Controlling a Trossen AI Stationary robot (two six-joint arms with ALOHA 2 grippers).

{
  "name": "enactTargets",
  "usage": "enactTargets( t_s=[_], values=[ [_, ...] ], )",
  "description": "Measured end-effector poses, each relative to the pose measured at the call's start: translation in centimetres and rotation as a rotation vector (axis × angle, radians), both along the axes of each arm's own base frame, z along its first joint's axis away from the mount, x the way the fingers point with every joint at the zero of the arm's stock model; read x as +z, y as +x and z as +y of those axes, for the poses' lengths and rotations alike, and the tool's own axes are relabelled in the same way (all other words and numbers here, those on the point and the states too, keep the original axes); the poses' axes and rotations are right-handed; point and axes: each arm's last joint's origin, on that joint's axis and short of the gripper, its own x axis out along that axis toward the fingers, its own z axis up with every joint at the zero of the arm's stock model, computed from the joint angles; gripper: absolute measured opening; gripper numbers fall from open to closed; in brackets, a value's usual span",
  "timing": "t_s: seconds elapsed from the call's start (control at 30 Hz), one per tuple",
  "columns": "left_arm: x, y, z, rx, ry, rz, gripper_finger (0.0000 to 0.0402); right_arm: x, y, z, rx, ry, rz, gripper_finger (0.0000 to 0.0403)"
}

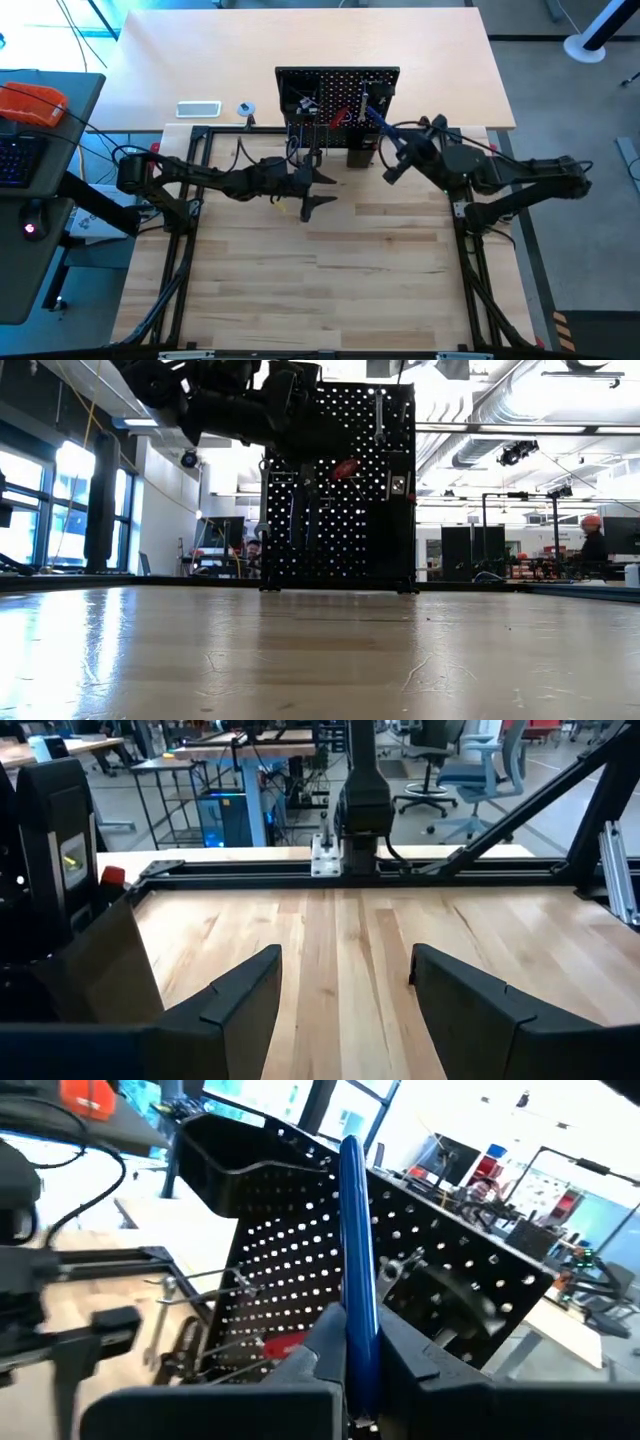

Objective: Hang tools onto peg board
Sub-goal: Put the pick tool into the bin on the pegboard

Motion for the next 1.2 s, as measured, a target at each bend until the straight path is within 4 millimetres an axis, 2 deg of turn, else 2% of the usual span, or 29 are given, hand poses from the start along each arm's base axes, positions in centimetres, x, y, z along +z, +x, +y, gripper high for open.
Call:
enactTargets(
  t_s=[0.3, 0.63, 1.2],
  values=[
    [-0.3, 0.0, -0.3, -0.01, -0.001, 0.031, 0.0216, 1.8, 0.8, -1.5, -0.046, -0.018, 0.033, 0.0012],
    [-0.5, -0.1, -0.4, -0.013, 0.007, 0.055, 0.0216, 0.6, 0.7, -2.1, 0.0, 0.002, 0.179, 0.0012],
    [-0.5, -0.1, -0.4, -0.013, 0.007, 0.055, 0.0216, 0.6, 0.9, -3.0, 0.096, -0.065, 0.263, 0.0012]
  ],
)
